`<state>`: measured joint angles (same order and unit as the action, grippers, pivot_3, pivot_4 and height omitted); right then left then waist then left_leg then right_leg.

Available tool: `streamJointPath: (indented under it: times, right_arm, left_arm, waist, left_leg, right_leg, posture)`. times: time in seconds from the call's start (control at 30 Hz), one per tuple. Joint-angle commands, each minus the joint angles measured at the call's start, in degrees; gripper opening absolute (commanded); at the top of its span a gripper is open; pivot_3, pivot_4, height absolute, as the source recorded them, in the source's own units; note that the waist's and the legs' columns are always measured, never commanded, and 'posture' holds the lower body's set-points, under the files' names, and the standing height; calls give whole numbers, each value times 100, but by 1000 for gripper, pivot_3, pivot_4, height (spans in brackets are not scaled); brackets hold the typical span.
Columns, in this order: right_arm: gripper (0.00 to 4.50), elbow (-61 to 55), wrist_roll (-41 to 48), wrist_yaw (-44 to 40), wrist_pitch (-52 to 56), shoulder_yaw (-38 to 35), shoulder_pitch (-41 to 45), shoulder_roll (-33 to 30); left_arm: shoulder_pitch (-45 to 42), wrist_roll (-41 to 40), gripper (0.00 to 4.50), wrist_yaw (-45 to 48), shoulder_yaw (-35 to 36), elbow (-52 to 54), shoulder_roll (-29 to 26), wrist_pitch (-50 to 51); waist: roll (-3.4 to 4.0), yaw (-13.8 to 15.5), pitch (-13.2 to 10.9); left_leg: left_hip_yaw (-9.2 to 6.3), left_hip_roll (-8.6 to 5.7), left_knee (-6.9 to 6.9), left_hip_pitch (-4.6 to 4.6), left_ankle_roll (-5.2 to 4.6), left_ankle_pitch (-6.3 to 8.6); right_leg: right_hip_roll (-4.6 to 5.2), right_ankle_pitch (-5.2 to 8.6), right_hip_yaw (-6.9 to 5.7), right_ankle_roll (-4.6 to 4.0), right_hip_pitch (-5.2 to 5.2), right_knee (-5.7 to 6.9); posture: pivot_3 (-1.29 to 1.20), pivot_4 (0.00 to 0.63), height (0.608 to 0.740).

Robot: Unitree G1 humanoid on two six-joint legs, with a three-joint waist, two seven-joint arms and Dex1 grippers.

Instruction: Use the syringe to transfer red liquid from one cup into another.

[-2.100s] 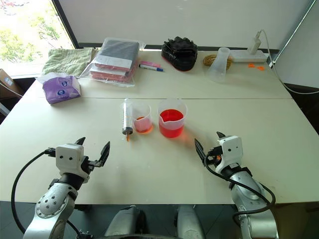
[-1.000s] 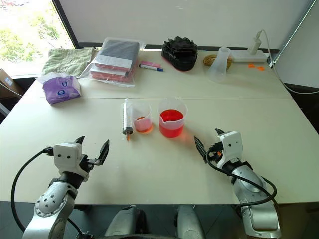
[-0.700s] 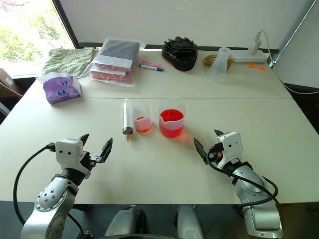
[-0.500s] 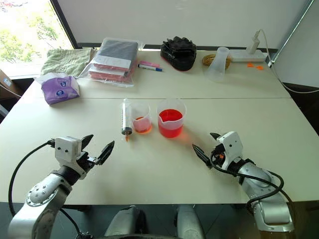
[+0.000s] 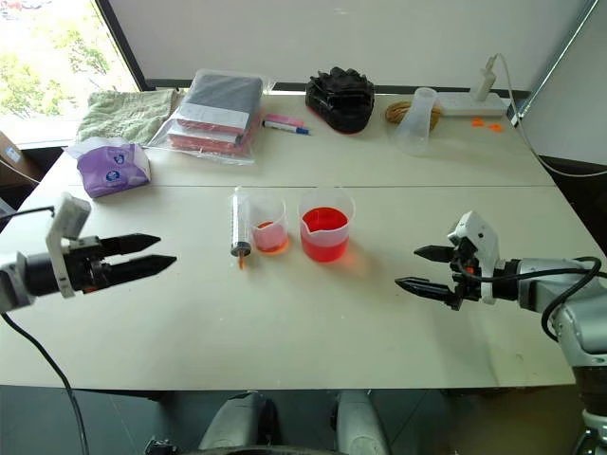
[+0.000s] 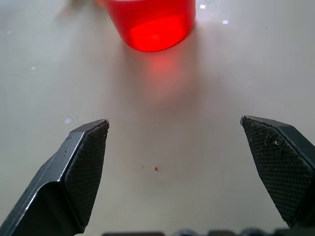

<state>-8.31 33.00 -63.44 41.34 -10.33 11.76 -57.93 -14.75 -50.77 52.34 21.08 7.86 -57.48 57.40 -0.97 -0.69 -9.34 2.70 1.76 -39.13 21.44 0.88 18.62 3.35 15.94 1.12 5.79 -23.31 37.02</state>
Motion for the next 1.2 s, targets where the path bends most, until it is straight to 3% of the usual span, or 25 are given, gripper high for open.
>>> streamJointPath:
  times: [0.03, 0.3, 0.53, 0.63, 0.77, 0.9, 1.2]
  right_arm:
    - [4500, -274, 198, -203, 203, -45, 452, -268]
    - [4500, -490, 190, -313, 513, 326, 1652, -531]
    - [4500, -906, 582, -247, 1157, 512, 2728, -426]
    - [4500, -876, 698, -205, 1265, 586, 3061, -253]
    - [4500, -913, 691, -126, 1274, 596, 3132, -206]
    - [4500, -974, 772, 48, 1330, 528, 3146, -121]
    - [4500, -1164, 912, 281, 1353, 400, 3010, -176]
  left_arm:
    - [-638, -38, 4445, 242, -270, -337, -84, 127]
    - [-1758, 839, 4445, 327, -1472, -828, -57, 121]
    - [-3110, 1124, 4445, -688, -1848, -1665, 663, 1524]
    - [-3974, 1498, 4445, -1668, -1540, -2941, 1370, 2251]
    - [-4510, 1734, 4445, -2254, -1201, -3562, 1888, 2783]
    - [-4962, 2256, 4445, -3225, -767, -4305, 2393, 2781]
    - [-5702, 2643, 4445, -3850, -442, -4926, 3068, 2987]
  waist:
    - [-1, -1, 0]
    - [-1, -7, -5]
    - [-5, 7, -9]
    - [-11, 27, -12]
    - [-15, 5, -14]
    - [-15, 6, -14]
    - [-16, 17, -14]
  left_leg:
    - [0, 0, 0, 0, 0, 0]
    - [5, 1, 1, 10, 0, 0]
    - [0, -1, -5, 22, 0, 0]
    - [-4, -8, -6, 22, 0, 0]
    - [-7, -11, -10, 40, 0, 0]
    - [-4, -15, -19, 104, 26, -16]
    - [-1, -19, -15, 105, 42, -25]
  right_leg:
    - [0, 0, 0, 1, 0, -1]
    - [2, -2, 1, 3, -13, 0]
    - [2, -3, 1, 5, -19, 6]
    - [4, -3, -2, 5, -17, 7]
    - [6, -4, -3, 7, -30, 10]
    - [16, -5, -4, 9, -107, 28]
    - [22, -6, -7, 10, -108, 27]
  posture:
    - [0, 150, 740]
    - [0, 150, 740]
    - [0, 150, 740]
    - [0, 150, 740]
    - [0, 150, 740]
    - [0, 150, 740]
    - [0, 150, 740]
